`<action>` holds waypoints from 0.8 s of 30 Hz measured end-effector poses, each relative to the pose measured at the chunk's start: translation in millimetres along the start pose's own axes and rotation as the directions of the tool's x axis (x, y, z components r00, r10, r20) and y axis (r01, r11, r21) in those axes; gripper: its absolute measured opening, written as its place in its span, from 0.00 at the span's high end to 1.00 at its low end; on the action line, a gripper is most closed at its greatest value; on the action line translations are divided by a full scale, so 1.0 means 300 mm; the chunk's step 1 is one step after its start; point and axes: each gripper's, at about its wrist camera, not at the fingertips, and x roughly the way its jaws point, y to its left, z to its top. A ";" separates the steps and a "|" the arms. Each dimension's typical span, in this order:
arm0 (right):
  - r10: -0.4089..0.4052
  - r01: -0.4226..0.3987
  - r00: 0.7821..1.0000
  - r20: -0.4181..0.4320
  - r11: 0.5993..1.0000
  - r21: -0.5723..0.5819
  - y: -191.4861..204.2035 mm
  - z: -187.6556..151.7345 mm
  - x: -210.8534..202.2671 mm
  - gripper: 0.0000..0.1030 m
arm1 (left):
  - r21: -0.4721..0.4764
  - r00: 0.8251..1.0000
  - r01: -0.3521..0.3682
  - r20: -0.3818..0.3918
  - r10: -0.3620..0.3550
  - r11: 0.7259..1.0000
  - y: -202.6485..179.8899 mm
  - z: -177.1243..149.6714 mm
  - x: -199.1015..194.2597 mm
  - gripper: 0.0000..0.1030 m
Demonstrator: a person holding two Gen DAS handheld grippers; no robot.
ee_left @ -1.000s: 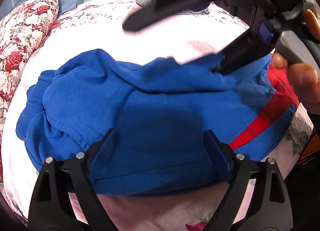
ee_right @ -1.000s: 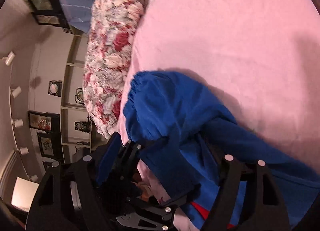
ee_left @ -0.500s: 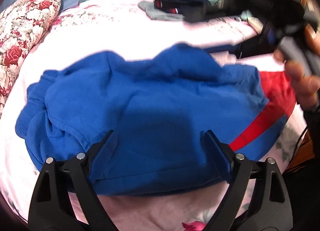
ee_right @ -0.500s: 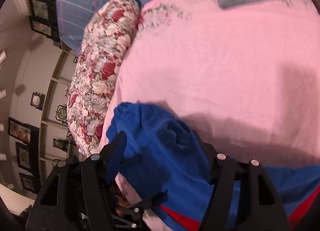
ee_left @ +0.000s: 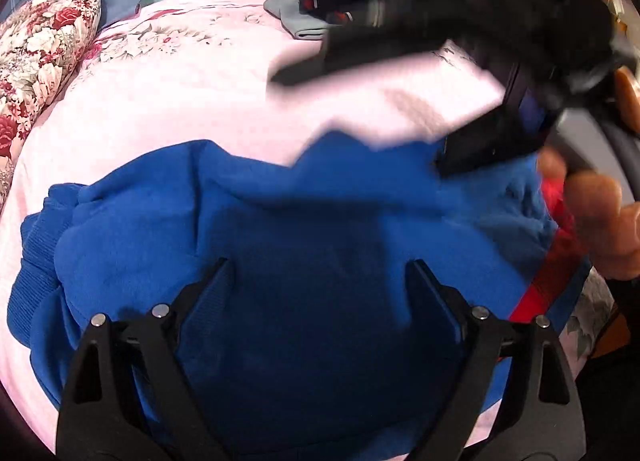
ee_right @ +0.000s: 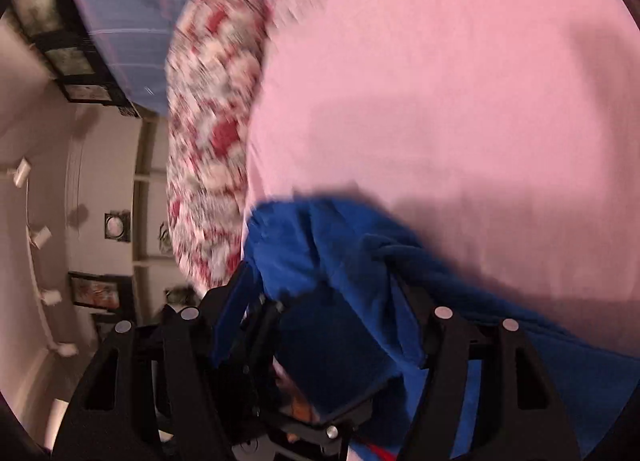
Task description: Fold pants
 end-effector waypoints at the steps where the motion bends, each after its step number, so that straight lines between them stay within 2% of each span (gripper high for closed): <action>1: -0.018 0.021 0.998 0.062 0.999 -0.046 0.023 0.003 -0.029 0.35 | 0.011 1.000 -0.010 -0.003 0.010 1.000 -0.008 0.002 0.002 0.12; 3: -0.031 0.039 0.991 0.133 0.998 -0.058 0.032 0.012 -0.067 0.35 | 0.019 1.000 -0.016 -0.011 0.016 1.000 -0.014 0.006 0.008 0.11; 6: -0.101 0.124 0.969 0.227 0.988 -0.089 0.031 0.023 -0.123 0.35 | 0.021 1.000 -0.016 -0.012 0.016 1.000 -0.016 0.006 0.009 0.11; 10: -0.129 0.142 0.966 0.223 0.989 -0.045 -0.015 0.041 -0.154 0.35 | 0.017 1.000 -0.014 -0.009 0.014 1.000 -0.014 0.006 0.008 0.11; 13: -0.045 0.064 0.980 0.194 0.993 -0.096 0.039 0.019 -0.170 0.35 | 0.018 1.000 -0.014 -0.009 0.014 1.000 -0.009 0.008 0.011 0.11; 15: 0.004 0.017 0.990 0.143 0.990 -0.143 0.098 0.000 -0.136 0.35 | 0.021 1.000 -0.018 -0.011 0.018 1.000 -0.009 0.008 0.011 0.11; 16: -0.024 0.042 0.993 0.119 0.987 -0.154 0.120 -0.004 -0.104 0.35 | 0.028 1.000 -0.018 -0.012 0.018 0.999 -0.007 0.008 0.011 0.11; 17: -0.111 0.127 0.989 0.102 0.979 -0.157 0.116 -0.004 -0.065 0.35 | 0.028 1.000 -0.018 -0.013 0.018 0.999 -0.006 0.006 0.010 0.11; 19: -0.220 0.225 0.974 0.063 0.971 -0.086 0.037 0.019 0.008 0.37 | 0.039 0.999 -0.025 -0.019 0.026 0.999 -0.008 -0.003 0.003 0.11; 20: -0.266 0.271 0.962 0.068 0.959 -0.085 0.004 0.037 0.029 0.49 | 0.045 0.999 -0.030 -0.020 0.031 0.999 -0.007 -0.008 0.002 0.11; 21: -0.283 0.291 0.955 0.087 0.952 -0.093 -0.027 0.055 0.037 0.53 | 0.047 0.999 -0.039 -0.025 0.040 0.998 0.001 -0.022 -0.001 0.11; 24: -0.249 0.258 0.963 0.102 0.963 -0.083 -0.048 0.072 0.023 0.54 | 0.029 0.999 -0.031 -0.004 0.031 0.999 0.034 -0.063 -0.048 0.11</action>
